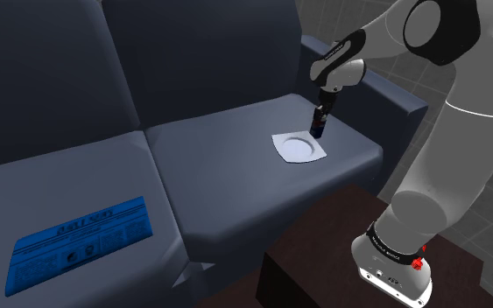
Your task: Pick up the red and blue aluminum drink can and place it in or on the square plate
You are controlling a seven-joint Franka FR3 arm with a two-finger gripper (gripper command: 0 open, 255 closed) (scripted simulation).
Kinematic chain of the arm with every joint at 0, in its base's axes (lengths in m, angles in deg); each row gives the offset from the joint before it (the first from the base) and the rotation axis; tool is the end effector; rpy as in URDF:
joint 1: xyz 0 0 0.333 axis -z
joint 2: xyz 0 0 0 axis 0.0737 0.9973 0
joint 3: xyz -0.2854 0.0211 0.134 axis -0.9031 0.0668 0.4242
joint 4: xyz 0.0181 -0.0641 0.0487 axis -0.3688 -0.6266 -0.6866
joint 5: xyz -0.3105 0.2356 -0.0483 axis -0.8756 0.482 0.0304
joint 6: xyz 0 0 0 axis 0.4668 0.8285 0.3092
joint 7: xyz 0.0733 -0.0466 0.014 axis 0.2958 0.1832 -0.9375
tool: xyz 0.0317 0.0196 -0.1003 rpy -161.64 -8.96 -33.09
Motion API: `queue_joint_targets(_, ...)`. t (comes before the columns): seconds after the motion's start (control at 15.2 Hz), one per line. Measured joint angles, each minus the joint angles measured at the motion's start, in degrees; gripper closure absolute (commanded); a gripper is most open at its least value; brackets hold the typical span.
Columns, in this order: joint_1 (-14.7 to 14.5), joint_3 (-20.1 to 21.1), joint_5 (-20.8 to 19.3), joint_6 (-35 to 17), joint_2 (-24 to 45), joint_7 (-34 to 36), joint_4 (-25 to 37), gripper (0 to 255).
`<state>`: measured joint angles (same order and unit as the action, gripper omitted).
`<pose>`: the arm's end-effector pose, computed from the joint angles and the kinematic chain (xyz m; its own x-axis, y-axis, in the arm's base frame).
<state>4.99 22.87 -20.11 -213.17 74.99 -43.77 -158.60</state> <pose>0.4504 -0.3191 0.3161 0.9974 0.0714 -0.0025 0.0715 -0.9973 0.0146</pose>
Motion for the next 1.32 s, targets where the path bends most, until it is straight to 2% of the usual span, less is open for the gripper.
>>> queue_joint_targets(0.26, -0.14, -0.27, -0.88, 1.43, -1.26, 0.53, 0.31, 255)
queue_joint_targets(1.32, -0.87, -0.76, -4.97, 12.63, -7.87, 3.35, 5.7, 255)
